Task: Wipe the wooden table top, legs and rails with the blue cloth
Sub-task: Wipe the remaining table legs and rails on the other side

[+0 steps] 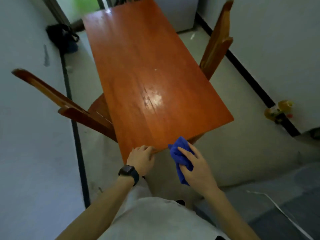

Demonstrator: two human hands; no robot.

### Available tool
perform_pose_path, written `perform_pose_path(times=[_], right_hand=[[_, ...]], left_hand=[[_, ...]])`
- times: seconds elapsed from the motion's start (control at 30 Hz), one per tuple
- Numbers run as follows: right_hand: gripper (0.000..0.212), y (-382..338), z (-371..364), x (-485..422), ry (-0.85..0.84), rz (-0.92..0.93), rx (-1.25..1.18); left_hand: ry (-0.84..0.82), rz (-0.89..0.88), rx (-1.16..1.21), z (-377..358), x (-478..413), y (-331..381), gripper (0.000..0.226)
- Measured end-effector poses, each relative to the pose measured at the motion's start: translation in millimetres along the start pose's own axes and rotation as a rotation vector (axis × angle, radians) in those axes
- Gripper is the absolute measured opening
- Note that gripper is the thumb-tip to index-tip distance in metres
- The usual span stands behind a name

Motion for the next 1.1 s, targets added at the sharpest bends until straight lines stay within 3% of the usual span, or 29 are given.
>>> perform_pose_path(times=[0.17,0.37,0.53,0.77,0.87,1.1], right_hand=[[0.054,-25.4,-48.2,-68.9,-0.170,-0.031,0.135],[0.061,-47.7,-89.4,-172.4,-0.078,-0.084,0.360],[0.065,-54.7,-117.9,-204.4,-0.203,-0.269,0.492],[0.058,-72.0,-101.3,-209.0,-0.261,-0.321,0.501],[0.044,-90.1,-84.6,-205.1,-0.172,-0.246,0.457],[0.037,-194.2,-75.5,-215.8,-0.098,0.069,0.171]], left_hand=[[-0.065,0.115,0.070,16.9,-30.5,-73.9,0.051],[-0.196,0.071,-0.073,41.5,-82.4,-137.0,0.074],[-0.205,-0.004,-0.204,47.5,-91.3,-147.1,0.076],[-0.286,-0.064,-0.182,77.9,-91.0,-153.2,0.068],[-0.193,-0.096,-0.126,113.1,-81.8,-149.5,0.057],[0.304,-0.138,-0.106,226.0,-30.2,-203.8,0.039]])
Point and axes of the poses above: each hand's wrist, its own x-axis away from the middle knuckle, its own z-axis out of the back of the hand, y = z × x, the point moved 1 cm from there along -x, towards the middle knuckle, and after that the axes turned 9 degrees about -y, right-handed, at the moved point
